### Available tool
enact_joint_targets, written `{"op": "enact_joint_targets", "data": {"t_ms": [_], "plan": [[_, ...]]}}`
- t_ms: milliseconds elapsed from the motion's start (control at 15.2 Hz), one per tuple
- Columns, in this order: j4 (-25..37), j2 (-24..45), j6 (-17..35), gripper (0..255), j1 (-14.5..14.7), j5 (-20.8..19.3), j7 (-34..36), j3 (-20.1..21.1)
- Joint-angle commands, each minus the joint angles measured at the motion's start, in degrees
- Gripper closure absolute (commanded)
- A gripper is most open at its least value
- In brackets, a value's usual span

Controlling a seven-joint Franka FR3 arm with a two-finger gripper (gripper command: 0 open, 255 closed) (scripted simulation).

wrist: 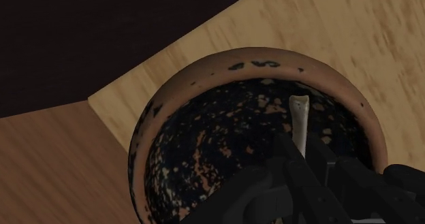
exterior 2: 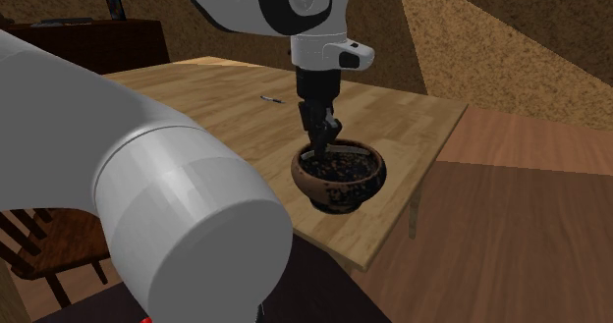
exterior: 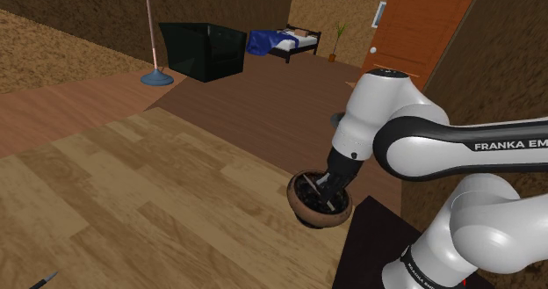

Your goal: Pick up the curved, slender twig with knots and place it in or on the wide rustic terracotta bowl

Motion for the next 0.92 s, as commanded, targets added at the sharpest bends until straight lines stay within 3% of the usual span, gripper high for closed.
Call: {"op": "enact_joint_targets", "data": {"t_ms": [0,66,132,462,726,858], "plan": [[0.0,0.0,0.0,255,0.0,0.0,0.0,0.0],[0.0,0.0,0.0,255,0.0,0.0,0.0,0.0],[0.0,0.0,0.0,0,0.0,0.0,0.0,0.0],[0.0,0.0,0.0,0,0.0,0.0,0.0,0.0],[5.3,-3.9,-9.1,0,-0.7,-2.3,0.3,-2.4],[5.3,-3.9,-9.2,0,-0.7,-2.3,0.3,-2.5]]}}
